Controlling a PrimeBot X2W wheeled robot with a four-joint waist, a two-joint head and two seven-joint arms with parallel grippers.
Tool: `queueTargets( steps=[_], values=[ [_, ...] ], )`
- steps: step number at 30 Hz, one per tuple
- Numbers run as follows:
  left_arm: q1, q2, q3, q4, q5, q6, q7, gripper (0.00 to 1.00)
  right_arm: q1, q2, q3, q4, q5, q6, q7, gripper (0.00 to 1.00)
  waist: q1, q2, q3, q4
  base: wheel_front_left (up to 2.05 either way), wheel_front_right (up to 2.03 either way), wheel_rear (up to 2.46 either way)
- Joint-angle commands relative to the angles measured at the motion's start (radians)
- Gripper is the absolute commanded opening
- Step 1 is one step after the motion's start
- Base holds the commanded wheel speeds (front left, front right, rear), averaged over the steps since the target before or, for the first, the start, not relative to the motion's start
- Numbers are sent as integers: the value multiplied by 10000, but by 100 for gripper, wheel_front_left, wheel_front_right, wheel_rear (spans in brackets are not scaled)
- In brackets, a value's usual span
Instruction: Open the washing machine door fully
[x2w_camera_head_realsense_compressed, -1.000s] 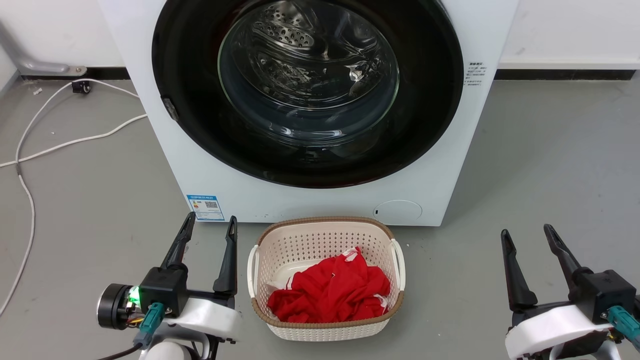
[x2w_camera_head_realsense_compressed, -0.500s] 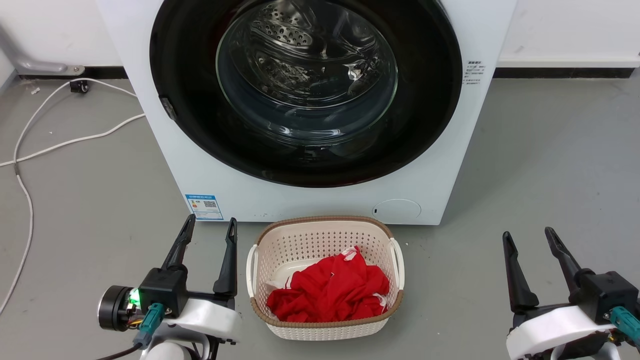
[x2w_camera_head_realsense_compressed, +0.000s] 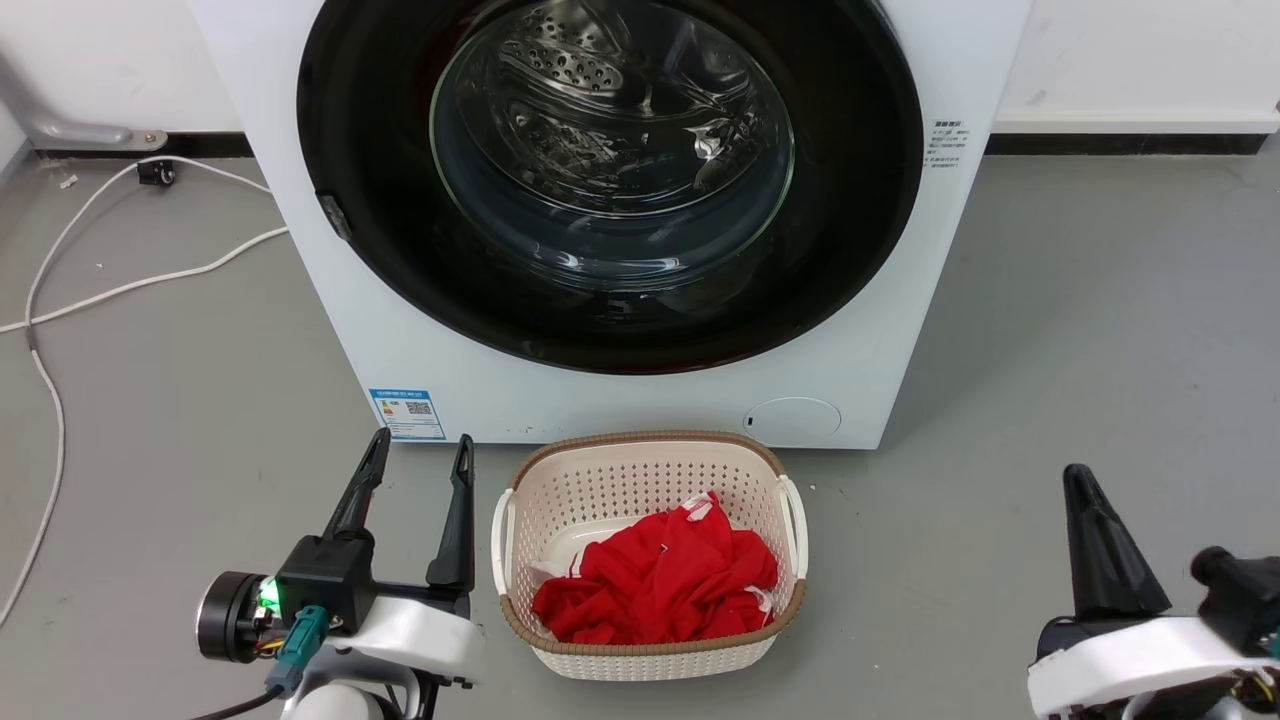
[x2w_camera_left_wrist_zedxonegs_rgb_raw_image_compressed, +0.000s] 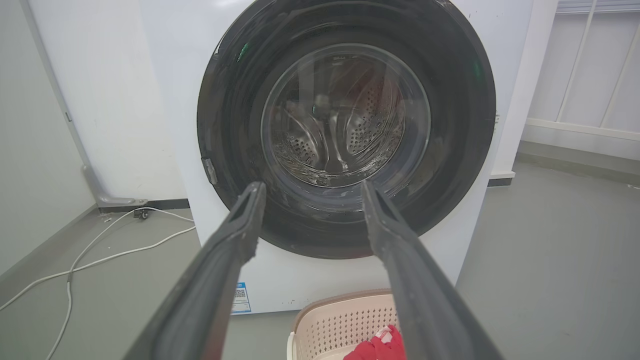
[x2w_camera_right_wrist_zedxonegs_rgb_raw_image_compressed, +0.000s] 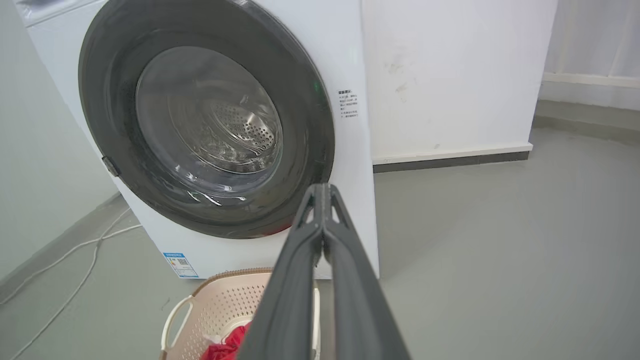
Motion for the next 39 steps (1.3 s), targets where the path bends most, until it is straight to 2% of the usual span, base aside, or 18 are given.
queueTargets(
  steps=[1,4,10,16,19,23,28,33,39],
  values=[
    [-91,-1,-4,18,-4,-5,-26,100,15,35,-27,140,581,-3,-86,0,0,-1,-4,10,0,0,0],
    [-99,-6,-30,43,-13,-9,-26,100,-81,30,-168,375,1983,-3,-403,0,0,-1,-13,45,0,0,0],
    [-16,-18,-54,18,-27,22,-26,100,-339,28,-276,570,5519,-3,-914,0,0,-1,-13,44,0,0,0],
    [-73,-28,-11,-68,-65,45,-26,100,-768,29,-150,425,10495,-3,-1187,0,0,-1,157,-16,0,0,0],
    [-174,-32,25,-117,-70,50,-25,100,-1158,25,-196,369,12252,-3,-1252,0,0,-1,283,-66,0,0,0],
    [-254,-34,70,-189,-55,49,-25,100,-1763,25,-412,487,13291,-3,-1199,0,0,-1,445,-112,0,0,0],
    [-463,-39,117,-306,-38,46,-26,100,-3234,-171,-881,1107,14660,-3,-846,0,0,-1,769,-148,0,0,0],
    [-769,-36,111,-366,-9,-41,-25,100,-5165,-1013,-1159,2424,15600,-3,-633,0,0,-1,1165,-81,0,0,0],
    [-1175,-5,84,-469,57,-133,-25,100,-7695,-2314,-512,4445,15974,-3,-175,0,0,-1,1597,31,0,0,0]
  ],
)
